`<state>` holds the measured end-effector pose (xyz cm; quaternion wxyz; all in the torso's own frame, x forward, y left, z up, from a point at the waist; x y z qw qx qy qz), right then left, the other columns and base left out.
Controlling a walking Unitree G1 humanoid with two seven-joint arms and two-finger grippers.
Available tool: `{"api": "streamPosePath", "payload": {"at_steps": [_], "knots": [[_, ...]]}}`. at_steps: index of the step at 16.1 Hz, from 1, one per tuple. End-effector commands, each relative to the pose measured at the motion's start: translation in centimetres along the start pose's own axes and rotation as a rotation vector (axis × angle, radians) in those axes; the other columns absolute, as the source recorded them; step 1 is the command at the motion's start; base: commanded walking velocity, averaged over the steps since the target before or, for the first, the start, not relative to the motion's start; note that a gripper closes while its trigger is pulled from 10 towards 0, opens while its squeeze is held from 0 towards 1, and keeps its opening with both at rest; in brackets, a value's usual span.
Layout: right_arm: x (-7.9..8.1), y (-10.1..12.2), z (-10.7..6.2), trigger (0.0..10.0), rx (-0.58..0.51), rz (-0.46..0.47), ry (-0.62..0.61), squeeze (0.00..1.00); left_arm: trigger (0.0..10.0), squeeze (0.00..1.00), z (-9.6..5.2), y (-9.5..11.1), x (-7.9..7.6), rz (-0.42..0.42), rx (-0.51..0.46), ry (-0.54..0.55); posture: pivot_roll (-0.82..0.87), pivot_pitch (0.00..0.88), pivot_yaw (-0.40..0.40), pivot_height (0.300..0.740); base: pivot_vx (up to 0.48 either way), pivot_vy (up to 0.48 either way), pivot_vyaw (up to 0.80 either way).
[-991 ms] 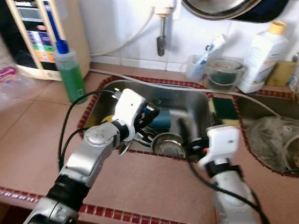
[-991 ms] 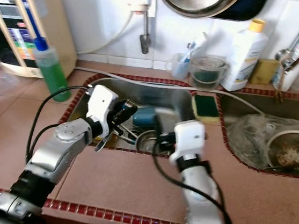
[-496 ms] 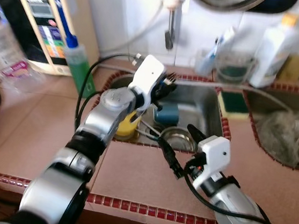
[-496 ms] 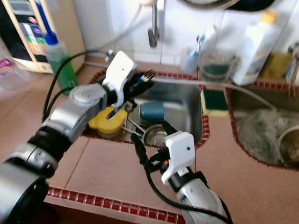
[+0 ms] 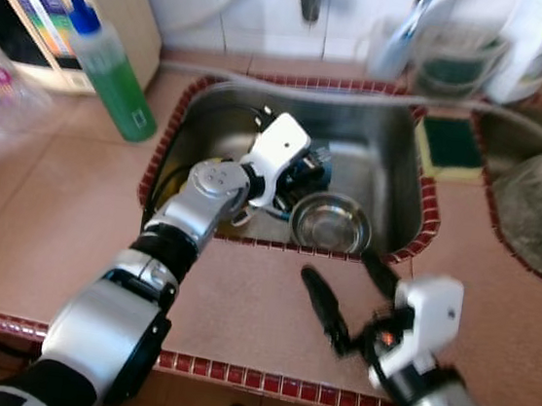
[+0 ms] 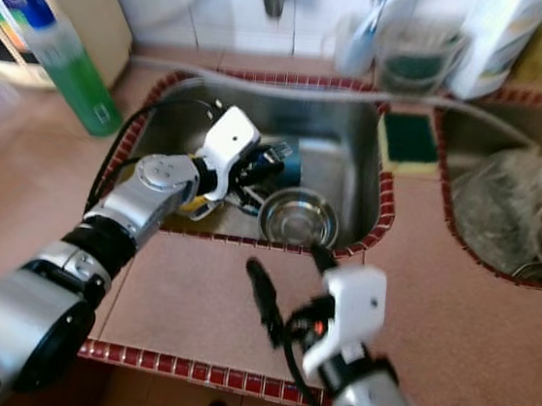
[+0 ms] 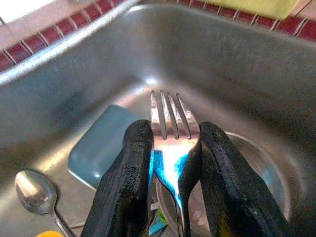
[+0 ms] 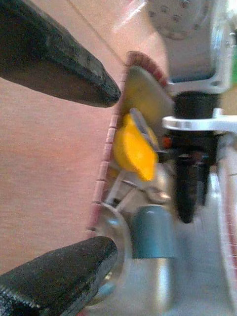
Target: Kitchen organization
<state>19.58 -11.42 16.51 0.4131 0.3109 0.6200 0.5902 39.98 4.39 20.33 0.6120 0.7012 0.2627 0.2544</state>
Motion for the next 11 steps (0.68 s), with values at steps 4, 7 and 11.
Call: {"api": "streamPosePath", "payload": {"at_steps": [4, 7, 11], "knots": [[1.2, 0.7, 0.1, 10.0, -0.014, 0.046, 0.015, 0.00, 10.0, 0.00, -0.3, 0.1, 0.7, 0.007, 0.031, -0.004, -0.33, 0.352, 0.160, 0.740, 0.000, 0.000, 0.00], [1.1, 0.9, 0.2, 10.0, -0.008, 0.044, 0.016, 0.00, 10.0, 0.75, -0.5, -0.7, 1.0, -0.018, 0.070, -0.002, -0.33, 0.339, 0.158, 0.740, 0.000, 0.000, 0.00], [1.0, 0.9, 0.5, 10.0, -0.007, 0.037, 0.029, 0.00, 10.0, 1.00, -0.7, -0.9, 1.2, -0.044, 0.075, -0.022, -0.32, 0.319, 0.150, 0.740, 0.000, 0.000, 0.00]]}}
Point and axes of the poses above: a point about 5 cm out from each wrist's last joint towards the gripper, its own z axis pointing out of the wrist towards the gripper, its own y axis along the axis of the wrist's last joint, x = y × z, the point moved 1 cm from there along z, pointing out of the wrist towards the gripper, and after that the axes turned 15 degrees about -z, right-handed, at the moved point
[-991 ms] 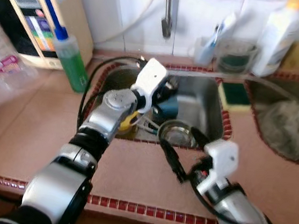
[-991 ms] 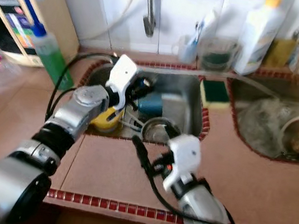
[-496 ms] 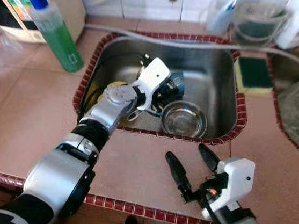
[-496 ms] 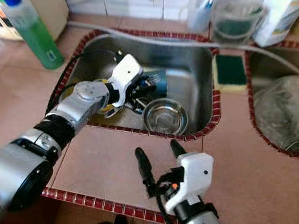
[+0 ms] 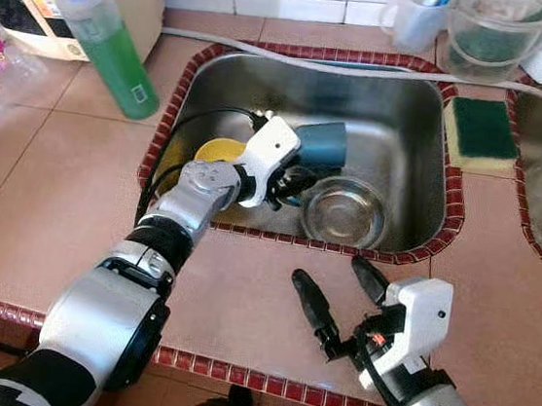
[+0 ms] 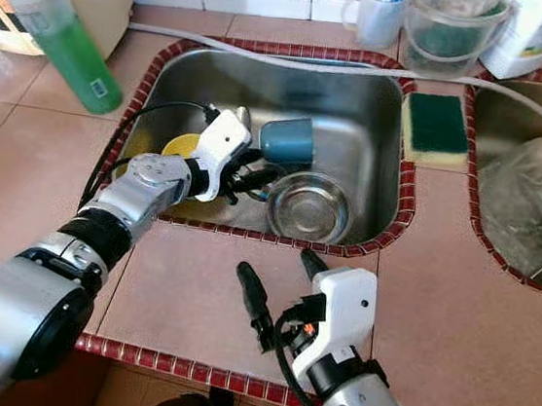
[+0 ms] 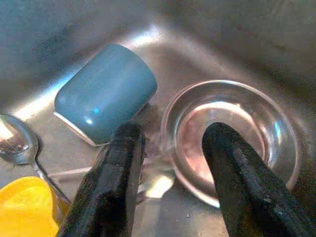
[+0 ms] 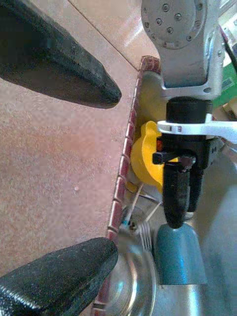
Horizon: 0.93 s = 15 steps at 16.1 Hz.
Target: Kitchen organization
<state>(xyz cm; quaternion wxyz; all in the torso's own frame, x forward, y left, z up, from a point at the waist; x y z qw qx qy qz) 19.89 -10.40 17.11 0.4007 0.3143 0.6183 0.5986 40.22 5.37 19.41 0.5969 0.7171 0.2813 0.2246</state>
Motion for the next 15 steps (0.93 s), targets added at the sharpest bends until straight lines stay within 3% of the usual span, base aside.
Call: {"api": "streamPosePath", "payload": {"at_steps": [1, 5, 9, 12, 13, 14, 15], "knots": [[0.4, 0.2, -0.1, 10.0, -0.006, 0.009, 0.020, 0.00, 10.0, 1.00, -0.3, 0.1, 0.5, 0.008, 0.012, 0.001, -0.32, 0.316, 0.149, 0.740, 0.000, 0.000, 0.00], [0.2, 0.1, 0.5, 10.0, -0.014, 0.000, 0.023, 0.00, 10.0, 1.00, -0.5, 0.7, 0.9, 0.000, -0.010, 0.013, -0.31, 0.281, 0.149, 0.740, 0.000, 0.000, 0.00], [-1.7, 0.1, 2.5, 10.0, -0.067, -0.050, -0.052, 0.00, 10.0, 1.00, -1.5, 1.3, 2.0, -0.054, -0.092, 0.068, -0.29, 0.220, 0.149, 0.740, 0.000, 0.000, 0.00], [-3.5, -0.1, 3.8, 10.0, -0.093, -0.096, -0.142, 0.00, 10.0, 1.00, -2.8, 0.9, 3.4, -0.100, -0.190, 0.178, -0.28, 0.154, 0.147, 0.740, 0.000, 0.000, 0.00], [-4.5, -0.6, 4.4, 10.0, -0.087, -0.120, -0.197, 0.00, 10.0, 0.47, -3.4, 0.6, 3.9, -0.120, -0.223, 0.213, -0.28, 0.124, 0.149, 0.740, 0.000, 0.000, 0.00], [-5.6, -1.2, 5.0, 10.0, -0.085, -0.125, -0.266, 0.00, 10.0, 0.00, -4.1, 0.5, 4.3, -0.157, -0.279, 0.271, -0.27, 0.094, 0.139, 0.740, 0.000, 0.000, 0.00], [-6.0, -1.3, 5.2, 10.0, -0.082, -0.126, -0.288, 0.00, 10.0, 0.00, -4.3, 0.4, 4.4, -0.174, -0.298, 0.287, -0.27, 0.084, 0.134, 0.740, 0.000, 0.000, 0.00]]}}
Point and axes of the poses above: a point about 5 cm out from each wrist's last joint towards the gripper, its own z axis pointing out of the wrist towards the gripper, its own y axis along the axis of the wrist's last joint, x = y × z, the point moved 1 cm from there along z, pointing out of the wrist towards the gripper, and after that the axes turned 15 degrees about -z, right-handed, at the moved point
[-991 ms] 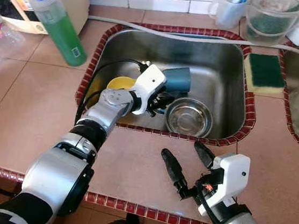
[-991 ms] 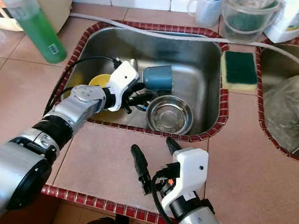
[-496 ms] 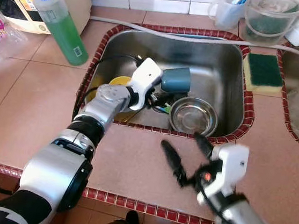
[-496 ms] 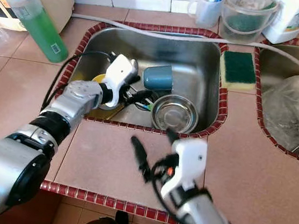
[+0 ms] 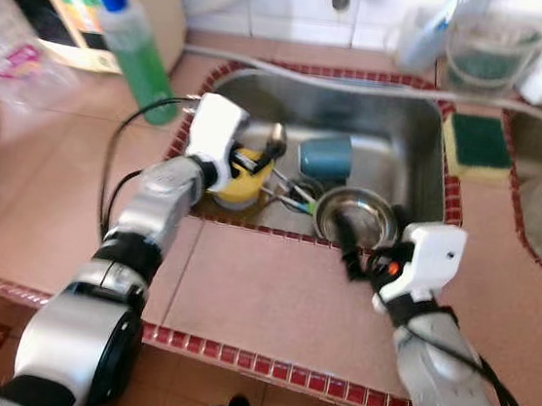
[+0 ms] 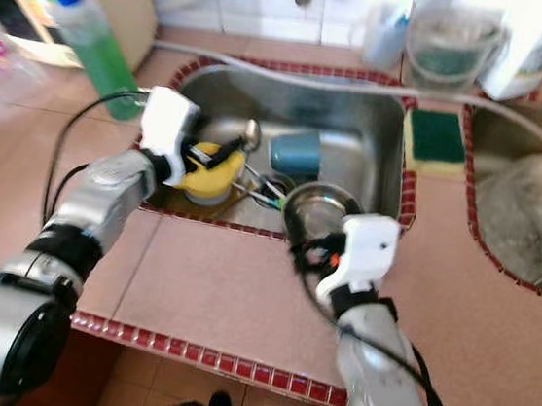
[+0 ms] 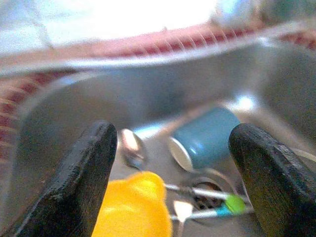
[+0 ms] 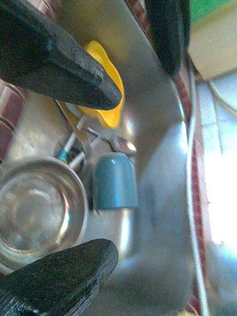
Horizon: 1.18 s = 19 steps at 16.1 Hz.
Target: Kitchen organization
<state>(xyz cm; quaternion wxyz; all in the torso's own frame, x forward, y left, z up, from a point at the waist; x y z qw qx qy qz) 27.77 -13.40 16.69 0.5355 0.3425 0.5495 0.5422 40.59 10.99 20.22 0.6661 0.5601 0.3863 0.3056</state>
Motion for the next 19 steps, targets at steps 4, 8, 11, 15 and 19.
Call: {"api": "streamPosePath", "payload": {"at_steps": [4, 8, 11, 15, 19], "knots": [[-0.3, -1.3, 1.9, 10.0, 0.019, -0.048, -0.147, 0.00, 10.0, 0.00, -2.1, -0.1, 0.7, -0.027, -0.147, 0.141, -0.27, 0.030, 0.137, 0.740, 0.000, 0.000, 0.00], [0.3, -2.9, 2.4, 10.0, 0.027, -0.080, -0.147, 0.00, 10.0, 0.00, -5.2, -2.4, 0.4, -0.109, -0.208, 0.183, -0.24, 0.000, 0.116, 0.740, 0.000, 0.000, 0.00], [0.4, -4.1, 2.2, 10.0, 0.034, -0.079, -0.161, 0.00, 10.0, 0.00, -6.6, -4.9, 0.1, -0.063, -0.168, 0.244, -0.23, 0.000, 0.099, 0.740, 0.000, 0.000, 0.00], [0.8, -5.5, 1.7, 10.0, 0.030, -0.122, -0.143, 0.00, 10.0, 0.00, -8.1, -6.5, -0.3, -0.053, -0.154, 0.269, -0.21, 0.000, 0.088, 0.740, 0.000, 0.000, 0.00], [1.1, -6.3, 1.2, 10.0, 0.040, -0.145, -0.130, 0.00, 10.0, 0.00, -8.7, -6.9, -0.8, -0.075, -0.172, 0.255, -0.21, 0.000, 0.088, 0.740, 0.000, 0.000, 0.00]]}}
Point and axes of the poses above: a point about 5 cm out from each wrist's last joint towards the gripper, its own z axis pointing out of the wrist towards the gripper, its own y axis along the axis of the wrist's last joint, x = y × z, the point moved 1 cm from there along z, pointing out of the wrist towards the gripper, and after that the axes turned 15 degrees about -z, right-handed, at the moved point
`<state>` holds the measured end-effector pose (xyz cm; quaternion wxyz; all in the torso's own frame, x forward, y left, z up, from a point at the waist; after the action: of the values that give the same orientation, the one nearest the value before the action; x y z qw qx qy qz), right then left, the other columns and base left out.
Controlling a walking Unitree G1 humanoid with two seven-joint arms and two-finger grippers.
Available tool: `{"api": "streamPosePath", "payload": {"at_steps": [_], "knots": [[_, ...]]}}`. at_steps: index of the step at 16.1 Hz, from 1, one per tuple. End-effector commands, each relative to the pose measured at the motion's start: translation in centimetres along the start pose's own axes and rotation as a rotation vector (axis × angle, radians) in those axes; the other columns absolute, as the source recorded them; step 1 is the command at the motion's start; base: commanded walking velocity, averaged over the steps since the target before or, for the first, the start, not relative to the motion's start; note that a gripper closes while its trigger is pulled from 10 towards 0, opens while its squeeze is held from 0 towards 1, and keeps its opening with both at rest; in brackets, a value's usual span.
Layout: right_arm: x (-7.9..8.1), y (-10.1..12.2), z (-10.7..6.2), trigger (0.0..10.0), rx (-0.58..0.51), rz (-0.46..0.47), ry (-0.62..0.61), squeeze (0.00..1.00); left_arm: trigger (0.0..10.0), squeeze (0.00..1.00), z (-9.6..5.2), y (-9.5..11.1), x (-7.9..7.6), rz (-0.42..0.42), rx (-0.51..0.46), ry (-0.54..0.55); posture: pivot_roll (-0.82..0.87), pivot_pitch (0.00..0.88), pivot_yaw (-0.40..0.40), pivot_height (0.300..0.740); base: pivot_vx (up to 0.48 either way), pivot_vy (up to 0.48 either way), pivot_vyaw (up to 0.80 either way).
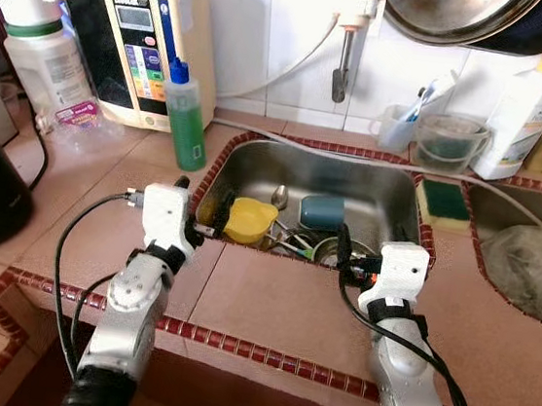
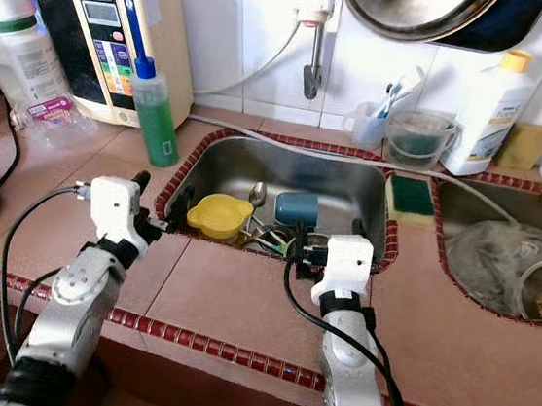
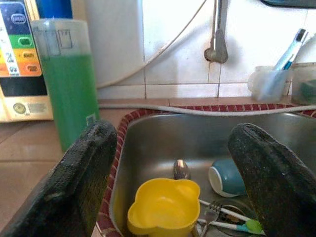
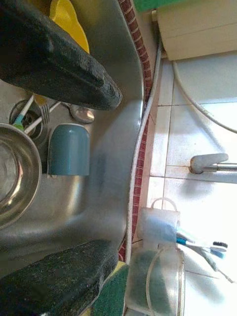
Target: Kitchen organization
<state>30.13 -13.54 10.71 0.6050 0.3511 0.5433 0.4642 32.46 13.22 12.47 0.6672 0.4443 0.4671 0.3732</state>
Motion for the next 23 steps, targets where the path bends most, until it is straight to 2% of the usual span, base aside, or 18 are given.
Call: {"api": "streamPosePath", "payload": {"at_steps": [1, 3, 5, 11, 14, 19, 23], "knots": [[0.5, -0.3, -0.2, 10.0, 0.002, -0.002, 0.016, 0.00, 10.0, 0.00, -0.1, 0.7, -0.2, -0.004, -0.041, -0.012, -0.20, 0.000, 0.087, 0.740, 0.000, 0.000, 0.00], [1.0, -0.8, -0.3, 10.0, 0.011, 0.000, 0.025, 0.00, 10.0, 0.00, -0.2, 0.5, -1.3, -0.017, -0.051, -0.066, -0.19, 0.000, 0.086, 0.740, 0.000, 0.000, 0.00], [1.2, -0.7, -0.2, 10.0, 0.001, -0.008, 0.034, 0.00, 10.0, 0.00, -0.2, 0.0, -1.5, 0.013, -0.038, -0.086, -0.19, 0.000, 0.090, 0.740, 0.000, 0.000, 0.00], [0.2, -1.3, -0.8, 10.0, 0.004, -0.030, -0.010, 0.00, 10.0, 0.00, -1.2, -1.4, -0.9, 0.002, -0.015, -0.029, -0.21, 0.000, 0.084, 0.740, 0.000, 0.000, 0.00], [-0.1, -1.4, -0.7, 10.0, 0.003, -0.038, -0.009, 0.00, 10.0, 0.00, -1.1, -1.2, -0.8, 0.042, -0.019, -0.045, -0.20, 0.000, 0.071, 0.740, 0.000, 0.000, 0.00], [-0.1, -1.2, -0.4, 10.0, -0.014, -0.055, 0.008, 0.00, 10.0, 0.00, -1.2, -0.9, -0.3, 0.048, -0.028, -0.037, -0.20, 0.000, 0.060, 0.740, 0.000, 0.000, 0.00], [0.0, -1.2, -0.5, 10.0, -0.012, -0.061, 0.019, 0.00, 10.0, 0.00, -1.2, -0.8, -0.2, 0.056, -0.029, -0.033, -0.20, 0.000, 0.055, 0.740, -0.271, 0.000, 0.00]]}}
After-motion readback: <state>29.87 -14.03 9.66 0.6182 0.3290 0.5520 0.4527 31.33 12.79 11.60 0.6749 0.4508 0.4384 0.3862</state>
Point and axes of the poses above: a point about 5 cm out from each wrist's last joint towards the gripper, its own z axis pointing out of the wrist towards the gripper, its own y axis along the axis of the wrist's last joint, x = y × z, the point moved 1 cm from there along z, pointing out of the wrist towards the gripper, and after that the axes turned 15 degrees about -z, right-handed, at the moved point
